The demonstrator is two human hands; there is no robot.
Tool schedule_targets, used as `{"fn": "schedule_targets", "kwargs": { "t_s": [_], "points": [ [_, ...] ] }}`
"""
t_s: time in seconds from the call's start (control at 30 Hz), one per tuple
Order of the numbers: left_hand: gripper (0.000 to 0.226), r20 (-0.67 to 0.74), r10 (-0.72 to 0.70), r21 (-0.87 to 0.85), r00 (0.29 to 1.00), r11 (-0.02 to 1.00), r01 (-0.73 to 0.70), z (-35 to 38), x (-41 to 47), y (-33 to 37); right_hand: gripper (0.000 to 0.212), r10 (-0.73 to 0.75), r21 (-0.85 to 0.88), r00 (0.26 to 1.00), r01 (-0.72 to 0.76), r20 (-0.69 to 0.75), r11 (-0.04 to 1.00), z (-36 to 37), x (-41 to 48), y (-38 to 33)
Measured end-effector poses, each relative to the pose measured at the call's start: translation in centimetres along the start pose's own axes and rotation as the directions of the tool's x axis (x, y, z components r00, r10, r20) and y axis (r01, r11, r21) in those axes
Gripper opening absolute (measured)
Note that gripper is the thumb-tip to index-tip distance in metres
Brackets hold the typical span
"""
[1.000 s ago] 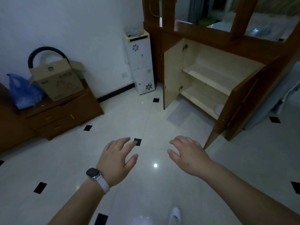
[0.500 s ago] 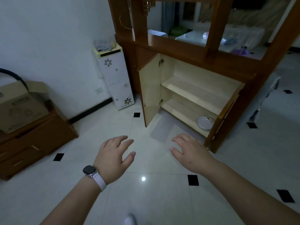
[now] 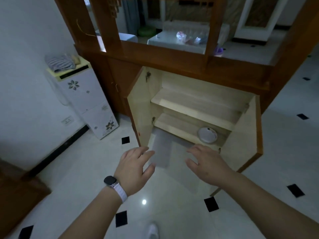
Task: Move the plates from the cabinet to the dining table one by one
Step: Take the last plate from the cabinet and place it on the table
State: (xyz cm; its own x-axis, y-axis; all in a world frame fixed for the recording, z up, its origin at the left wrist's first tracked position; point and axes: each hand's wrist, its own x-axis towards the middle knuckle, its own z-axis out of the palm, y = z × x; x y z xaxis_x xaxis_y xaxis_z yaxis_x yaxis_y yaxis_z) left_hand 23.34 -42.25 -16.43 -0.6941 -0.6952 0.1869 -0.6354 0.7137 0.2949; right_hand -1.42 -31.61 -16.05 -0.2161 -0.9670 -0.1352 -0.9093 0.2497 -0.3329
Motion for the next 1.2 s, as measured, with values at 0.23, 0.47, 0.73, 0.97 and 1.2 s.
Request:
{"fn": "schedule_targets", "kwargs": {
  "t_s": [0.23, 0.47, 0.73, 0.97, 1.2],
  "points": [
    [0.043, 0.057, 0.152, -0.026, 0.987, 0.988, -0.151, -1.1, 10.2, -6.8, 0.060, 0.113, -0.010, 0.989, -0.115, -0.095, 0.993, -1.8, 8.0, -2.5],
    [0.045, 0.115, 0.267, -0.070, 0.957, 0.963, -0.260, 1.4, 17.6, -7.6, 0.072, 0.284, 0.036, 0.950, -0.282, -0.127, 0.959, -2.6, 10.8, 0.8],
    [0.047, 0.170, 0.299, -0.083, 0.939, 0.954, -0.289, 6.6, 26.4, -7.7, 0.080, 0.332, 0.112, 0.939, -0.322, -0.088, 0.940, -1.4, 17.1, 6.1],
    [0.048, 0.224, 0.280, -0.002, 0.933, 0.958, -0.287, 11.0, 37.7, -5.8, 0.065, 0.405, 0.167, 0.913, -0.394, -0.037, 0.904, -2.5, 26.1, 15.2],
    [0.043, 0.227, 0.412, 0.033, 0.882, 0.902, -0.430, 13.9, 46.9, -3.5, 0.056, 0.441, 0.151, 0.897, -0.433, -0.021, 0.888, -5.0, 31.9, 20.9]
  ]
}}
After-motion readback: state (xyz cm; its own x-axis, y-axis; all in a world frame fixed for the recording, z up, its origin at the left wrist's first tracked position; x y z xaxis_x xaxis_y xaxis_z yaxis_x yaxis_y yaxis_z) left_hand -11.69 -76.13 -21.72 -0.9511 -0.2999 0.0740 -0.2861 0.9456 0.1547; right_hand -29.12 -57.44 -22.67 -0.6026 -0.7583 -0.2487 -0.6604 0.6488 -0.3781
